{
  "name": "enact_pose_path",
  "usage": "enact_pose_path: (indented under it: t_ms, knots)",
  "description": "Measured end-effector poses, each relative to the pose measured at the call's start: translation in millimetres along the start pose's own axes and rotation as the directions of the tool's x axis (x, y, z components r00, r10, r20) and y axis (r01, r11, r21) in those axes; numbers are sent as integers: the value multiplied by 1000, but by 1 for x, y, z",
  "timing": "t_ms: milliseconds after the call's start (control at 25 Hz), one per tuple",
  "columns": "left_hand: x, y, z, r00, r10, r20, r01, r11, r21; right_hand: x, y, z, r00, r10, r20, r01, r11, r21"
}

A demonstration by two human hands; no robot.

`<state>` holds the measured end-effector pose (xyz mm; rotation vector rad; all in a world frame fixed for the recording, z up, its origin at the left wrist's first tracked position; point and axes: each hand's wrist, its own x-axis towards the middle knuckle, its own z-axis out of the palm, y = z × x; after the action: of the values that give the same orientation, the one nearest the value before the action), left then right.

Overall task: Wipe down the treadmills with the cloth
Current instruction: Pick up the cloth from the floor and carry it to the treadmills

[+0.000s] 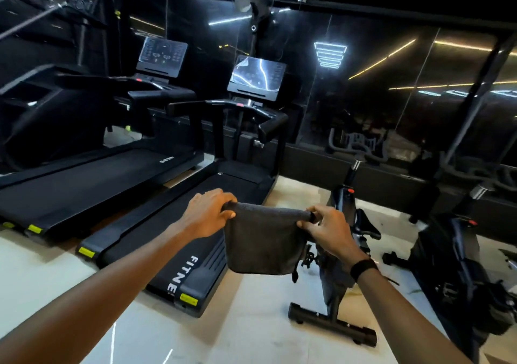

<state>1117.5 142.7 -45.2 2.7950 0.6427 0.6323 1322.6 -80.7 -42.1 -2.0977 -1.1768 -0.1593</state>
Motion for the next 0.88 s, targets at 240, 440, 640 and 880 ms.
enact_pose_path:
  t_ms: [240,440,640,880]
  knots:
    - [119,-30,33,999,26,-47,-27,999,-32,95,49,25,1000,3,-11,-4,998,-68]
    - [195,-47,93,999,37,9,-37,998,-42,162,113,47,997,36,63,-30,995,-100]
    - [328,-66,125,996,58,-63,-59,998,-3,287,172,58,1000,0,11,1,994,-112]
    - [504,-63,127,974,92,-205,-85,996,39,457,231,43,993,-9,-116,7,1000,-17]
